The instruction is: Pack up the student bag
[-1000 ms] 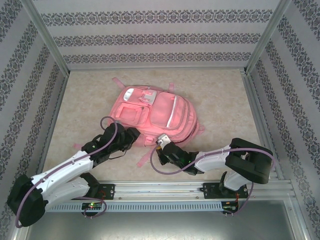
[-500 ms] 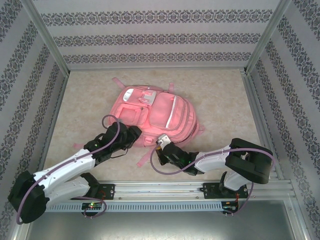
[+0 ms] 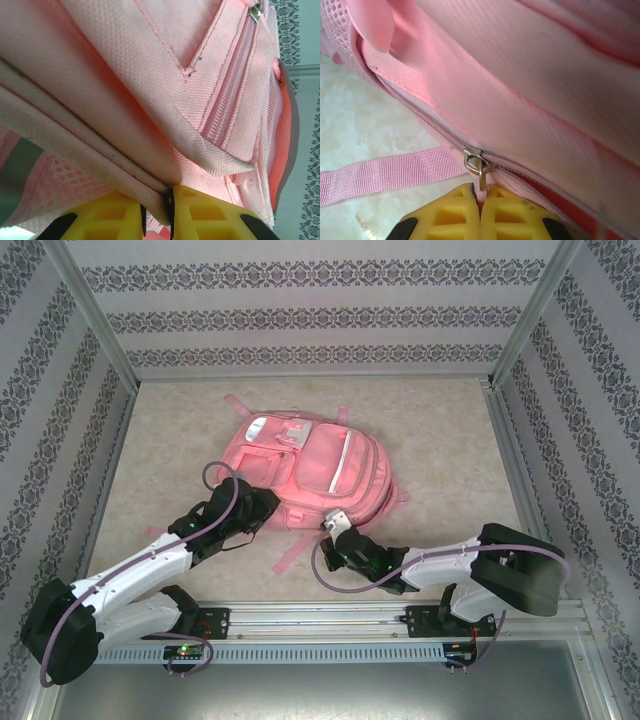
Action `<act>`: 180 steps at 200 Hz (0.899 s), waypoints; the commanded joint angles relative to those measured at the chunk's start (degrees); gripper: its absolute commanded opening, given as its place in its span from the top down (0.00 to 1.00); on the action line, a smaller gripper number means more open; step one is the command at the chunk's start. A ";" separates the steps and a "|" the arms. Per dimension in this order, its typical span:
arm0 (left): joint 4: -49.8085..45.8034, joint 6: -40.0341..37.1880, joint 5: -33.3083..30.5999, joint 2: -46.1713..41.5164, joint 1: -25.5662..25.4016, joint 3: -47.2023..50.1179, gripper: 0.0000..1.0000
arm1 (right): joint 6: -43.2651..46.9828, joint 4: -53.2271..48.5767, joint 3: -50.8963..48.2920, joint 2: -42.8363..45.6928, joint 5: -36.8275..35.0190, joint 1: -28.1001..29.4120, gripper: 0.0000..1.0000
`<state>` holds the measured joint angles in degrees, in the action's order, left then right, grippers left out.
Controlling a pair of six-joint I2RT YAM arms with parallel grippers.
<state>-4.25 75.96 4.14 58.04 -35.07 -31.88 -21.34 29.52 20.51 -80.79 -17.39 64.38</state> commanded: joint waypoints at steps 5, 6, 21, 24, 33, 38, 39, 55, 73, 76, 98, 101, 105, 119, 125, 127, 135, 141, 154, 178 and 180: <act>0.06 -2.19 -3.38 -1.90 2.84 0.57 0.81 | -1.08 -2.82 -2.73 2.57 -2.78 -0.11 1.00; 0.04 -2.20 -3.36 -1.93 2.87 0.62 0.81 | -1.07 -2.85 -2.74 2.66 -2.80 -0.12 1.00; -0.45 -2.83 -3.26 -2.04 3.25 0.68 0.81 | -0.80 -3.49 -3.28 3.72 -3.00 -0.52 1.00; -0.61 -3.18 -3.27 -2.05 3.33 0.63 0.81 | -0.68 -3.69 -3.30 3.88 -3.00 -0.63 1.00; -1.44 -4.15 -3.38 -1.98 3.42 0.27 0.81 | -0.38 -4.38 -3.38 4.59 -3.09 -0.92 1.00; -2.09 -4.86 -3.50 -1.89 3.51 -0.06 0.82 | -0.25 -4.78 -3.54 4.96 -3.09 -1.08 1.00; -2.26 -4.99 -3.51 -1.80 3.51 -0.18 0.82 | -0.17 -4.89 -3.50 4.99 -3.09 -1.09 1.00; -3.85 -7.75 -3.24 -0.67 3.98 -1.48 0.81 | 1.54 -5.49 -3.19 5.62 -1.77 -1.10 1.00; -5.11 -11.95 -1.42 1.90 5.11 -3.51 0.81 | 3.61 -6.25 -1.22 4.29 2.40 -1.12 1.00; -5.48 -12.95 -1.03 2.49 5.33 -4.02 0.82 | 3.93 -6.23 -1.18 3.88 3.15 -1.10 1.00; -12.28 -21.73 0.07 8.21 7.00 -10.43 0.80 | 6.13 -7.36 4.48 -0.27 6.70 -0.42 1.00; -13.28 -22.70 -0.06 8.83 7.29 -11.26 0.79 | 6.48 -7.64 5.24 -0.90 6.70 -0.20 1.00; -14.38 -24.06 -0.28 9.62 7.50 -12.22 0.78 | 6.92 -7.99 6.25 -1.79 6.83 0.22 1.00; -18.15 -26.62 -1.81 11.08 8.79 -14.70 0.73 | 7.53 -7.81 9.47 -4.79 7.63 1.00 1.00; -18.87 -27.12 -1.93 10.98 9.70 -15.12 0.72 | 7.54 -7.61 10.81 -6.07 8.24 1.30 1.00; -19.00 -27.21 -1.90 10.89 10.03 -15.20 0.71 | 7.54 -7.63 11.27 -6.47 8.40 1.37 1.00; -19.36 -27.27 -1.58 10.14 11.23 -15.15 0.68 | 7.54 -7.60 13.05 -8.02 8.97 1.77 1.00; -19.54 -27.06 -1.19 9.27 11.98 -15.00 0.65 | 7.50 -7.66 14.26 -9.03 9.07 2.03 1.00; -20.04 -26.26 -0.41 6.94 12.63 -14.63 0.58 | 6.59 -7.14 16.04 -10.82 9.29 2.10 1.00; -19.87 -20.97 3.43 2.85 12.54 -11.99 0.52 | 5.32 -5.90 17.01 -12.51 9.00 2.15 1.00; -19.67 -20.31 3.82 2.47 12.56 -11.65 0.51 | 5.23 -5.86 17.08 -12.60 9.01 2.15 1.00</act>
<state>-21.78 52.82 4.75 64.93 -22.74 -45.54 -15.51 22.06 35.79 -92.01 -9.93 66.04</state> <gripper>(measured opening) 0.470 0.063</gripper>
